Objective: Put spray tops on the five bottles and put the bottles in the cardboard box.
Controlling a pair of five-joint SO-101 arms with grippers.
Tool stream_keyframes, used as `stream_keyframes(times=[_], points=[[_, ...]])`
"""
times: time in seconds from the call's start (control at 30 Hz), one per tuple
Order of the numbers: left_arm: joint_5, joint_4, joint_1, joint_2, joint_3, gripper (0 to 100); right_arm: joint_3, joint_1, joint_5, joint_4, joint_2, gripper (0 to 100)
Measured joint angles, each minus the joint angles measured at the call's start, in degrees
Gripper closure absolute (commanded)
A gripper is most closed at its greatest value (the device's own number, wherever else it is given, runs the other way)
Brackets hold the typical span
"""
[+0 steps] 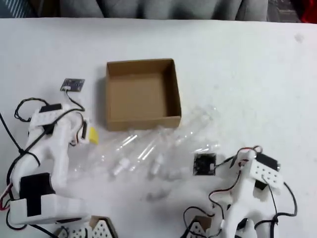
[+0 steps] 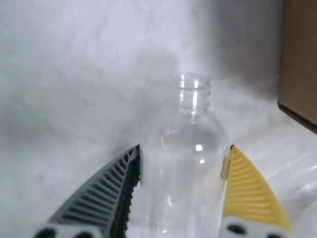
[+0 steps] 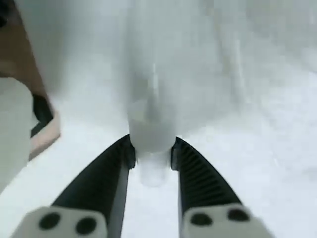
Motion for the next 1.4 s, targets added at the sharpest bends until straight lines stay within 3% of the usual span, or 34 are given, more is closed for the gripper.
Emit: stream_keyframes(times=[0.37, 0.73, 1.03, 1.3, 1.4], points=[[0.0, 0.0, 0.0, 0.0, 0.0, 75, -11.87, 10.55, -0.97, 0.09, 0.0, 98.1], [0.0, 0.0, 0.0, 0.0, 0.0, 75, -16.62, 13.01, 0.53, 0.09, 0.62, 98.1], [0.0, 0.0, 0.0, 0.0, 0.0, 75, -30.07, 16.0, 0.79, -0.35, 20.92, 97.1], [0.0, 0.0, 0.0, 0.0, 0.0, 75, -39.38, 17.14, 0.7, -0.62, 37.54, 73.0], [0.0, 0.0, 0.0, 0.0, 0.0, 75, -41.32, 17.14, -0.7, -0.62, 41.14, 69.7]])
